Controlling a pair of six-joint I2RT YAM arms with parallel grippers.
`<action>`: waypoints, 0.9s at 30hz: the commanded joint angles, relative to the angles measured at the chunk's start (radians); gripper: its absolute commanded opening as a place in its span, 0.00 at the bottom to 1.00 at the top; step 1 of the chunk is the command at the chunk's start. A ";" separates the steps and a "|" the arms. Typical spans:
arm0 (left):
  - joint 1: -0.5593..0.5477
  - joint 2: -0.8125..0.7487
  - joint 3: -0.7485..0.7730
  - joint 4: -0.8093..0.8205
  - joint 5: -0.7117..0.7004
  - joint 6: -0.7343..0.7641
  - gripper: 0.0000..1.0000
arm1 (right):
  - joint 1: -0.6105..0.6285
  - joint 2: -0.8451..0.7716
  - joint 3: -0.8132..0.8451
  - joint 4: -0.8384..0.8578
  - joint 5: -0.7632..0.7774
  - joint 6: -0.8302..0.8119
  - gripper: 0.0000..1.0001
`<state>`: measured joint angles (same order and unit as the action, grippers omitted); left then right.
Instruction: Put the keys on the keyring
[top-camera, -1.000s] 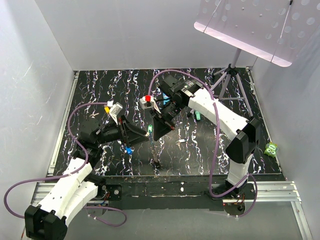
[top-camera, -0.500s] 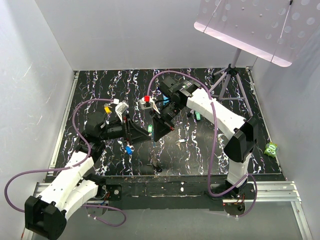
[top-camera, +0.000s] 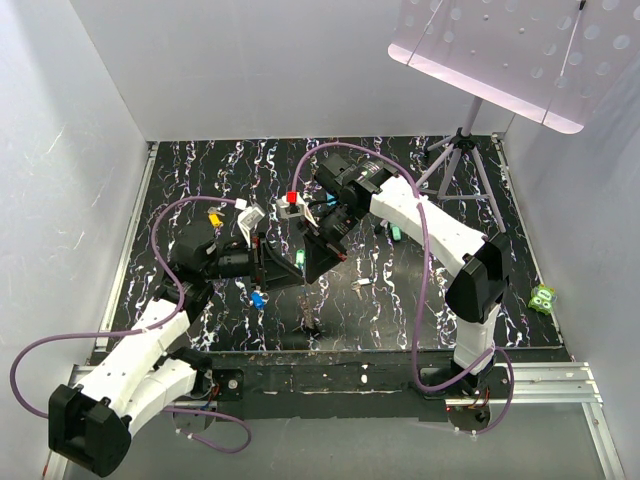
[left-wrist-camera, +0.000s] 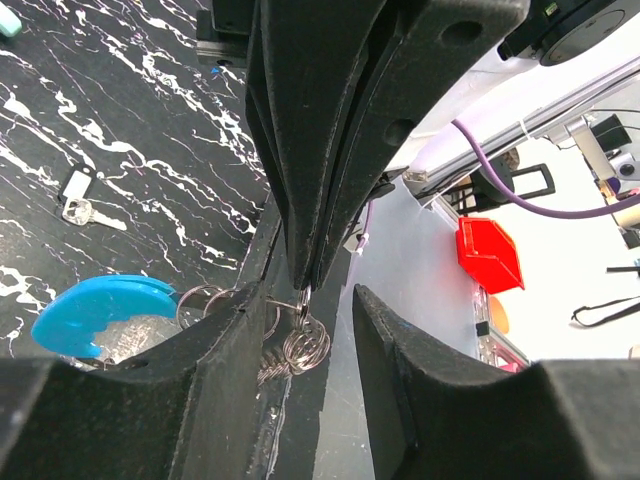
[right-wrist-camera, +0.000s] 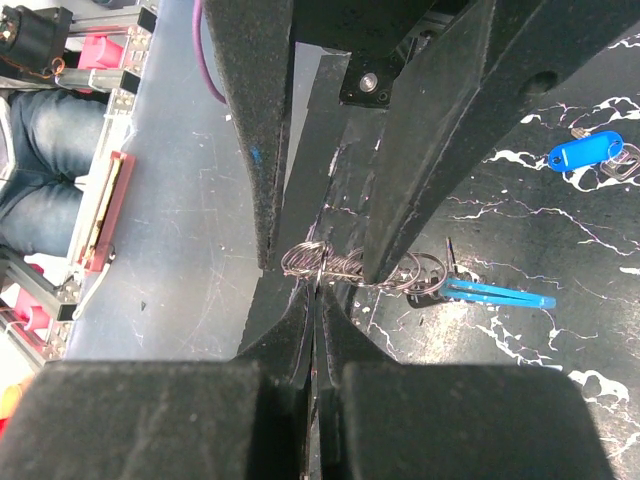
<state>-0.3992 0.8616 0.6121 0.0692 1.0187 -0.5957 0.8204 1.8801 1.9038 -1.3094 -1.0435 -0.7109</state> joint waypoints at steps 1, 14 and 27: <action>-0.007 0.004 0.035 -0.011 0.026 0.022 0.37 | 0.005 0.004 0.047 -0.008 -0.049 0.008 0.01; -0.015 0.014 0.043 -0.035 0.030 0.040 0.20 | 0.003 0.005 0.047 -0.008 -0.053 0.011 0.01; -0.017 0.016 0.049 -0.057 0.046 0.066 0.00 | 0.005 0.004 0.044 -0.007 -0.056 0.013 0.01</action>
<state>-0.4118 0.8829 0.6231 0.0257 1.0508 -0.5510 0.8204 1.8881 1.9038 -1.3090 -1.0500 -0.7067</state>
